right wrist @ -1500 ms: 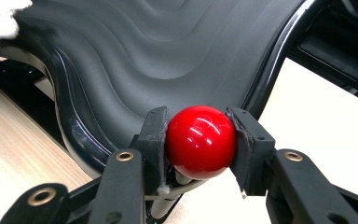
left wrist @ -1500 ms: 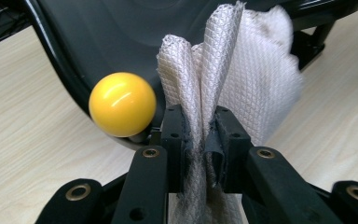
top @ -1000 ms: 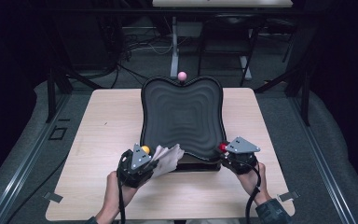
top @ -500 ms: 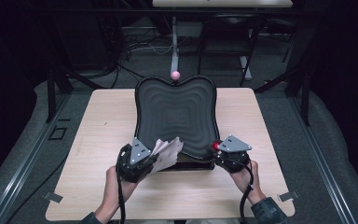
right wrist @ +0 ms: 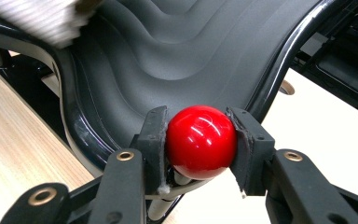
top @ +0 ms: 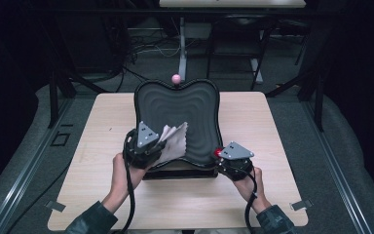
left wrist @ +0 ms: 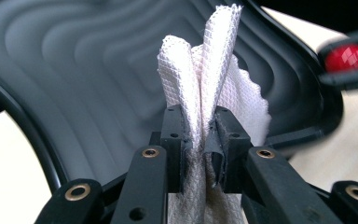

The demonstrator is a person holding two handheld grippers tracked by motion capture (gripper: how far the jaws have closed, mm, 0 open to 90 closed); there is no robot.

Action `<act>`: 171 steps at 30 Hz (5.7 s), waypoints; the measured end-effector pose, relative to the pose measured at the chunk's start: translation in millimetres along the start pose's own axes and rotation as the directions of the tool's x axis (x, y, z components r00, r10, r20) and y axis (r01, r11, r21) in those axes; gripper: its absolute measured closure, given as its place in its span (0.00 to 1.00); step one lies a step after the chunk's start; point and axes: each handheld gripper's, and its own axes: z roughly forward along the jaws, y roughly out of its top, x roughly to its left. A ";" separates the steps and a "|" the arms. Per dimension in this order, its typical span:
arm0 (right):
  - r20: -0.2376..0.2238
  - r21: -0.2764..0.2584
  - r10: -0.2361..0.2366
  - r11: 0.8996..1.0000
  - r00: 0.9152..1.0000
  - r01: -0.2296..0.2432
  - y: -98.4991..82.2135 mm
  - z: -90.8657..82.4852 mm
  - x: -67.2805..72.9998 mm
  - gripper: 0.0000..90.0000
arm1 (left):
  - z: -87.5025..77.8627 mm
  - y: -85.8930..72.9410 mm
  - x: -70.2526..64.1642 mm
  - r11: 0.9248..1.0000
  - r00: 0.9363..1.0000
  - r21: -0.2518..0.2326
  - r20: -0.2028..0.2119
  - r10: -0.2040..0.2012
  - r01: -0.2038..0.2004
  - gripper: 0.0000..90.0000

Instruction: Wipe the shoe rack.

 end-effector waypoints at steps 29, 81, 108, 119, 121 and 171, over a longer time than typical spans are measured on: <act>-0.020 -0.011 -0.020 1.000 1.000 0.020 4.3 1.6 12.2 0.67 | 84.8 115.4 25.8 0.999 0.990 -0.039 -0.138 -0.019 0.013 0.85; -0.031 -0.025 -0.013 1.000 0.999 0.012 1.9 1.5 11.3 0.67 | 165.1 161.4 20.7 0.997 0.985 0.073 -0.167 0.029 -0.017 0.85; -0.077 -0.068 0.065 0.995 0.995 -0.071 -6.7 -3.9 4.1 0.62 | 164.1 136.9 -29.8 0.976 0.984 0.123 0.020 0.178 -0.179 0.85; -0.094 -0.069 0.069 0.995 0.993 -0.076 -8.1 -3.6 3.9 0.66 | 153.2 117.7 -36.4 0.973 0.980 0.127 0.070 0.186 -0.194 0.85; -0.094 -0.071 0.069 0.995 0.993 -0.076 -8.2 -3.5 3.8 0.66 | 150.7 113.7 -38.0 0.972 0.979 0.129 0.080 0.190 -0.199 0.85; -0.088 -0.077 0.080 0.993 0.993 -0.087 -9.1 -1.8 3.7 0.66 | 133.3 81.8 -60.9 0.952 0.959 0.127 0.098 0.266 -0.277 0.85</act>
